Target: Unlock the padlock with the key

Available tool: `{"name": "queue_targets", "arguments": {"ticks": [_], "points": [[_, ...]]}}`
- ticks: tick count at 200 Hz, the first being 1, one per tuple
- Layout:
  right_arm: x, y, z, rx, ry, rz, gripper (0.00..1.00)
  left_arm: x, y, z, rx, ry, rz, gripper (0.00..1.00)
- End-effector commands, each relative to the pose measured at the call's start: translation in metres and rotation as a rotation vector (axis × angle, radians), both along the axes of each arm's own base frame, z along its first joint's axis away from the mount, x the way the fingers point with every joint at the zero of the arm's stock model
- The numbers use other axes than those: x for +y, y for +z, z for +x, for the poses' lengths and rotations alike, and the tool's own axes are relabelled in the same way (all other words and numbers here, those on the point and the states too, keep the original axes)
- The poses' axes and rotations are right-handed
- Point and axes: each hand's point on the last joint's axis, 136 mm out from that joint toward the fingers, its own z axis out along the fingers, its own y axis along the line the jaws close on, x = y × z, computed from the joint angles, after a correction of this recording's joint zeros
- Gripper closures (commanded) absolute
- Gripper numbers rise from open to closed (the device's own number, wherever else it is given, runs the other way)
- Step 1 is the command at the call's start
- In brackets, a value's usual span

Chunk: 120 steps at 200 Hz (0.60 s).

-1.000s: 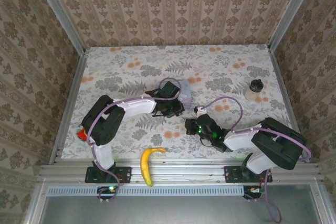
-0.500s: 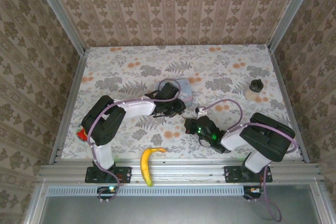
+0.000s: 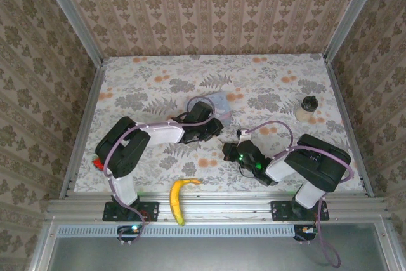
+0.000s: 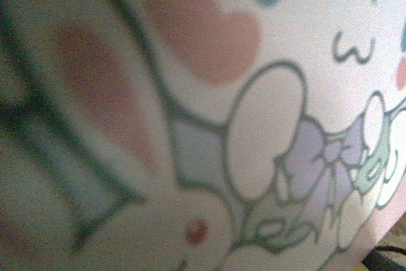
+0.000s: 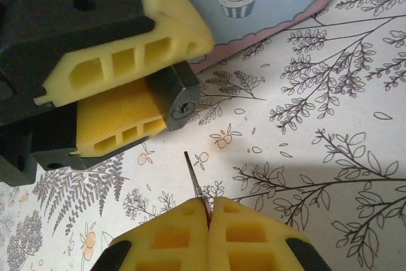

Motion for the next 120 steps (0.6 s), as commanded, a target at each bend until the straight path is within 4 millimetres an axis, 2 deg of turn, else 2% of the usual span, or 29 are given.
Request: {"name": "queue_targets", "arguments": {"ticks": [1, 36, 57, 120], "points": [[-0.001, 0.003, 0.004, -0.015, -0.017, 0.027, 1.00, 0.021, -0.005, 0.003, 0.051, 0.127, -0.017, 1.00], [-0.002, 0.000, 0.005, -0.009, -0.017, 0.030, 1.00, 0.040, -0.003, 0.010, 0.006, 0.213, -0.020, 1.00], [-0.003, -0.001, 0.006, -0.006, -0.016, 0.034, 1.00, 0.042, -0.002, 0.013, -0.004, 0.232, -0.018, 1.00], [-0.015, -0.002, 0.004, 0.003, -0.034, 0.041, 1.00, 0.000, -0.010, 0.008, 0.070, 0.126, -0.065, 1.00]]}}
